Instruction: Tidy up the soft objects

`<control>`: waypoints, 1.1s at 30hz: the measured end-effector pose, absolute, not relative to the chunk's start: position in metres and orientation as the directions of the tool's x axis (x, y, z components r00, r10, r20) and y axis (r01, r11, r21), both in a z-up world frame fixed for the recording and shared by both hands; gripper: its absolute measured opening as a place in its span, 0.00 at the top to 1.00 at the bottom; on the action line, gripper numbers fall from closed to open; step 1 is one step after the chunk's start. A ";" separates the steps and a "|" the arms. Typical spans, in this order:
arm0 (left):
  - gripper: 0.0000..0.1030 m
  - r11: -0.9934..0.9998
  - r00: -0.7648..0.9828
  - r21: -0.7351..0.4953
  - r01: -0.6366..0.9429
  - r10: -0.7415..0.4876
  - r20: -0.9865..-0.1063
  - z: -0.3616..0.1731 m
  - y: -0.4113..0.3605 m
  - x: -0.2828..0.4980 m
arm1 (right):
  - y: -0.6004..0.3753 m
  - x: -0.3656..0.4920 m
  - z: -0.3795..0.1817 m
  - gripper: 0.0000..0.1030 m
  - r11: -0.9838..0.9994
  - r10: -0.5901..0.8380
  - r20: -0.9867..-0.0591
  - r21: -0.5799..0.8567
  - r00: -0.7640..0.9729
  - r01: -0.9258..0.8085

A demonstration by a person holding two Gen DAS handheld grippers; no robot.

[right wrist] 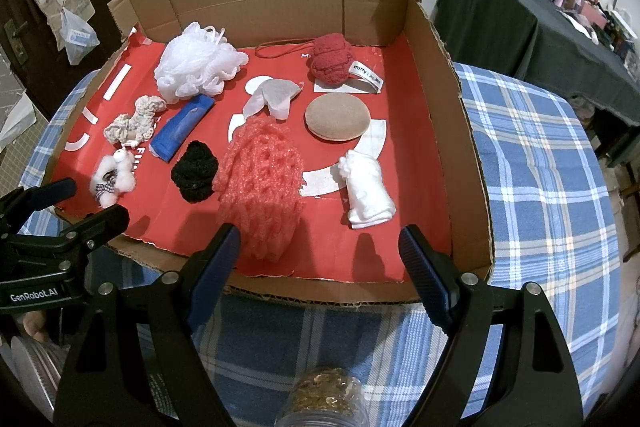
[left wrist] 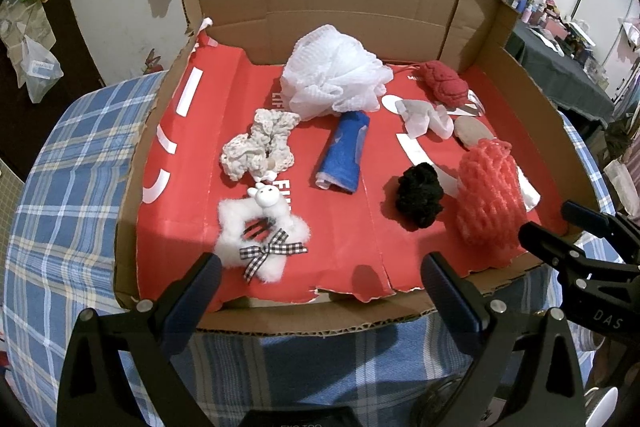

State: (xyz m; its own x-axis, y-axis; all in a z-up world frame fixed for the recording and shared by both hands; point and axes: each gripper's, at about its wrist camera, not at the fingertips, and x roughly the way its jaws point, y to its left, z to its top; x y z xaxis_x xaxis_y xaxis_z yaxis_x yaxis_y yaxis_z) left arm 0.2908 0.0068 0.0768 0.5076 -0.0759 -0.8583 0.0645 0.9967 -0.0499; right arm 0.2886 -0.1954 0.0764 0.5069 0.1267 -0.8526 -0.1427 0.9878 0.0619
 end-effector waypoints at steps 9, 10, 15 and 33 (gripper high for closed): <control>0.01 0.997 0.506 -0.049 0.065 -0.075 -0.859 0.077 0.006 0.291 | -0.196 0.289 0.077 0.21 0.988 0.128 -0.852 0.063 0.507 -0.143; 0.01 0.997 0.506 -0.049 0.065 -0.075 -0.859 0.076 0.007 0.291 | -0.196 0.288 0.077 0.21 0.988 0.128 -0.852 0.063 0.508 -0.142; 0.01 0.997 0.504 -0.051 0.066 -0.078 -0.860 0.076 0.006 0.291 | -0.196 0.288 0.077 0.21 0.988 0.128 -0.850 0.064 0.511 -0.141; 0.01 0.996 0.497 -0.058 0.068 -0.084 -0.864 0.075 0.006 0.291 | -0.196 0.288 0.077 0.21 0.988 0.130 -0.850 0.067 0.511 -0.141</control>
State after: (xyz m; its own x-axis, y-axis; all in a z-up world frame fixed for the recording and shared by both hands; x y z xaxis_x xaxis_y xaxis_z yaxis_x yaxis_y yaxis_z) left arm 0.2909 0.0064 0.0752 0.4969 -0.0840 -0.8638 0.0676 0.9960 -0.0580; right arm 0.2880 -0.1963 0.0769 0.5110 0.1304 -0.8496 -0.1407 0.9878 0.0670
